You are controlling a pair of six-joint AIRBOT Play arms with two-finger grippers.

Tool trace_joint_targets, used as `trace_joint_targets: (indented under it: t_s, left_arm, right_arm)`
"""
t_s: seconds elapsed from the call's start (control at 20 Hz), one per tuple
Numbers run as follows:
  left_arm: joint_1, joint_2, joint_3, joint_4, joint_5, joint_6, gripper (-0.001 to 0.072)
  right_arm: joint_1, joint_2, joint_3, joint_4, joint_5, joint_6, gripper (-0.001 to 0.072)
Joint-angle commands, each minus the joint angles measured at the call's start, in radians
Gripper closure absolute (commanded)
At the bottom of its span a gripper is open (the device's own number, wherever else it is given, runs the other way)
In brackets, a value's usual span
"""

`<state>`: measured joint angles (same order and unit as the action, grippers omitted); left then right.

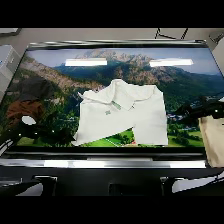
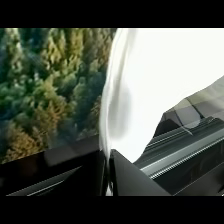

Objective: Fold the clothes and pants, and hang the long-sleeved shirts on hangers.

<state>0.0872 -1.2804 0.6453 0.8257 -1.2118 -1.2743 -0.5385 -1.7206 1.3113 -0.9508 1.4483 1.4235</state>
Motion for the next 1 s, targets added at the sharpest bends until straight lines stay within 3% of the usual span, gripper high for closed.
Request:
trace_joint_targets:
  t_s: [0.0, 0.2, 0.35, 0.4, 0.45, 0.5, 0.75, 0.95]
  left_arm:
    - [0.001, 0.026, 0.001, -0.015, 0.001, -0.008, 0.0688]
    - [0.001, 0.042, 0.001, -0.031, 0.001, -0.008, 0.0688]
    - [0.001, 0.064, 0.001, -0.030, 0.001, -0.008, 0.0688]
    - [0.001, 0.071, 0.001, -0.031, 0.001, -0.009, 0.0688]
    - [0.002, 0.079, 0.003, -0.030, 0.000, -0.013, 0.0688]
    - [0.007, 0.092, 0.014, -0.030, 0.001, -0.012, 0.0688]
    - [0.079, 0.239, 0.338, -0.030, 0.142, -0.080, 0.0690]
    - [0.119, 0.374, 0.838, -0.029, 0.385, -0.072, 0.0689]
  right_arm:
    - [0.056, -0.029, -0.017, 0.067, -0.133, -0.045, 0.0185]
    - [0.160, -0.066, -0.017, 0.037, -0.190, -0.032, 0.0188]
    - [0.206, -0.075, -0.017, 0.036, -0.195, -0.029, 0.0306]
    - [0.213, -0.074, -0.015, 0.040, -0.192, -0.024, 0.0424]
    - [0.214, -0.072, -0.008, 0.048, -0.174, -0.018, 0.0602]
    - [0.214, -0.064, 0.008, 0.052, -0.143, -0.014, 0.0669]
    - [0.211, 0.138, 0.281, 0.057, -0.076, -0.074, 0.0671]
    - [0.211, 0.409, 0.636, 0.044, -0.232, -0.155, 0.0671]
